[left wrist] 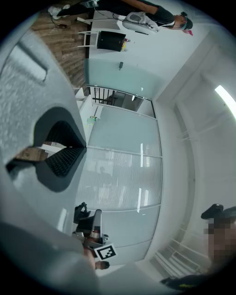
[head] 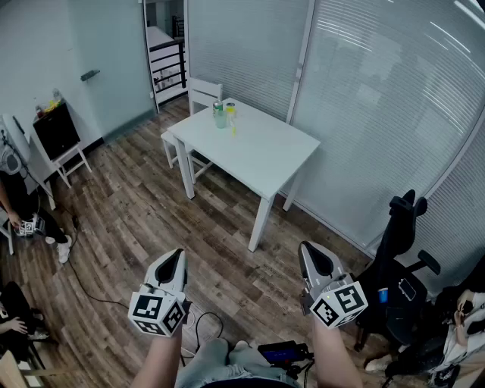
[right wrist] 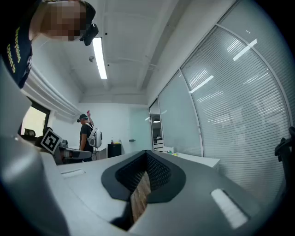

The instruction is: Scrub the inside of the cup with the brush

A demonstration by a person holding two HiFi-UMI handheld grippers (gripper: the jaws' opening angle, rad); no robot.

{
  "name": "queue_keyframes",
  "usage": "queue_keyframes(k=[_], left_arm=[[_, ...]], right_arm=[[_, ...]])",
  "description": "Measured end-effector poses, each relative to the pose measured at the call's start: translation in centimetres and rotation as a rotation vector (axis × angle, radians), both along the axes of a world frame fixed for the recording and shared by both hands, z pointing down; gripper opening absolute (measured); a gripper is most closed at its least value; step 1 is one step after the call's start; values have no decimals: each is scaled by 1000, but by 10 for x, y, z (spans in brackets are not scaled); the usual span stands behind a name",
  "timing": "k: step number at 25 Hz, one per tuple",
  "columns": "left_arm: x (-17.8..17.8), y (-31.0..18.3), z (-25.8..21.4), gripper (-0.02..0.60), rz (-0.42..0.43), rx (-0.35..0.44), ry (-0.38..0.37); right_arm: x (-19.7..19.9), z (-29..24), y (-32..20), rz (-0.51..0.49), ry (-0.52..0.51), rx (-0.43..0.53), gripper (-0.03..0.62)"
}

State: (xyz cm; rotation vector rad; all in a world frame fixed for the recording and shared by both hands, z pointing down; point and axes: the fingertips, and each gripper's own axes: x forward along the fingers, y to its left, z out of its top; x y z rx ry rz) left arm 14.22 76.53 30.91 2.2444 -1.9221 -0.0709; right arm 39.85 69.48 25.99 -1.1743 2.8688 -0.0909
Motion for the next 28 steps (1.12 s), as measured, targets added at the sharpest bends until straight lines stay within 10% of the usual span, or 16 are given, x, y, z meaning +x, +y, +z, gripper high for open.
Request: queue_keyframes(k=[28], left_arm=[[14, -32, -6, 0, -30, 31, -42]], right_arm=[[-8, 5, -37, -85, -12, -13, 3]])
